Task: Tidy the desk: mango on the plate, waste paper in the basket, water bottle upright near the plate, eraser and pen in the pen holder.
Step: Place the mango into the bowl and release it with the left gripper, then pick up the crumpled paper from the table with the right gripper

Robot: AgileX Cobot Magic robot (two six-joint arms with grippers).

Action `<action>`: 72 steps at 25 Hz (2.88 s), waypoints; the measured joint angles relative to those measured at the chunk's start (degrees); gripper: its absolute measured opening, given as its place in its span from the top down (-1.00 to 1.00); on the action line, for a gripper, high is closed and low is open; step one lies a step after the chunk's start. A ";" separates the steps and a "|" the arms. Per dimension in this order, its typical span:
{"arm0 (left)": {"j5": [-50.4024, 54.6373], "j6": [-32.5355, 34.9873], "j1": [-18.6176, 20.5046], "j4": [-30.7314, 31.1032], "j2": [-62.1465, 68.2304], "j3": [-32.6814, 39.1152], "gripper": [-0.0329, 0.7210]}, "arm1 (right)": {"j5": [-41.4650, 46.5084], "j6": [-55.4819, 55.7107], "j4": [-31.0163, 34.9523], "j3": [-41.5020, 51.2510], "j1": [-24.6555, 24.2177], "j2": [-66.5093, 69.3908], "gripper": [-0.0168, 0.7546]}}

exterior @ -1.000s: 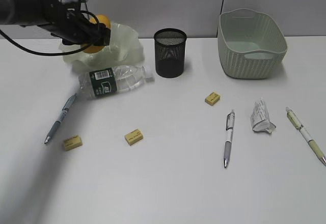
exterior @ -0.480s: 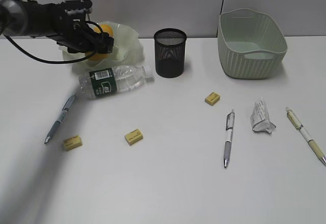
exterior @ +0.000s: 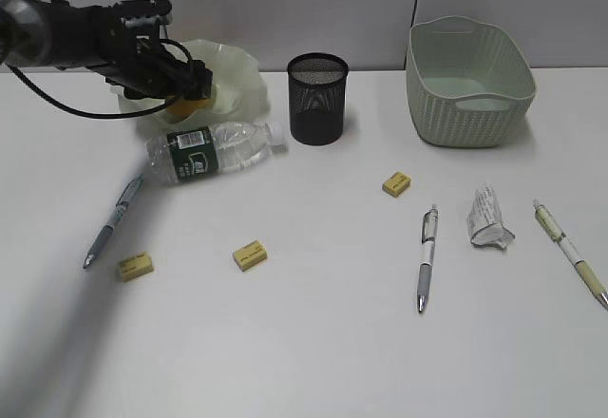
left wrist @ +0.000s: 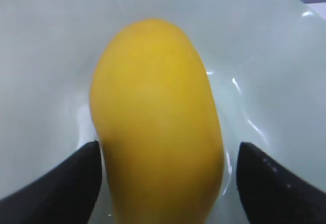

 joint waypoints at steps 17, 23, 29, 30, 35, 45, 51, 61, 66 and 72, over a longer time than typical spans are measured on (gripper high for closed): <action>27.54 0.00 0.00 1.35 -11.43 -0.07 -0.67 | 0.00 0.05 0.00 0.00 0.00 0.00 -0.23; 38.96 0.00 0.00 1.47 -14.84 -0.08 -0.66 | 0.00 0.05 0.00 0.00 0.00 0.00 -0.23; 46.69 0.00 0.00 3.37 -17.37 -0.08 -0.64 | 0.00 0.05 0.00 0.00 0.00 0.00 -0.23; 47.71 0.00 0.00 3.44 -17.77 -0.08 -0.63 | 0.00 0.05 0.00 0.00 0.00 0.00 -0.23; 51.97 -0.02 0.00 3.57 -18.87 -0.13 -0.62 | 0.00 0.05 0.00 0.00 0.00 0.00 -0.23; 52.47 -0.02 0.00 3.50 -22.65 -0.03 -0.58 | 0.00 0.05 0.00 0.00 0.00 0.00 -0.23; 52.54 -0.02 0.00 3.45 -27.41 -0.03 -0.58 | 0.00 0.05 0.00 0.00 0.00 0.00 -0.23; 52.54 -0.02 0.00 3.26 -38.55 7.64 -0.56 | 0.00 0.05 0.00 0.00 0.00 0.00 -0.23; 52.56 -0.02 0.00 3.26 -46.71 17.69 -0.56 | 0.00 0.05 0.00 0.00 0.00 0.00 -0.23; 47.72 -0.02 0.00 3.26 -57.73 30.93 -0.56 | 0.00 0.05 0.00 0.00 0.00 0.00 -0.23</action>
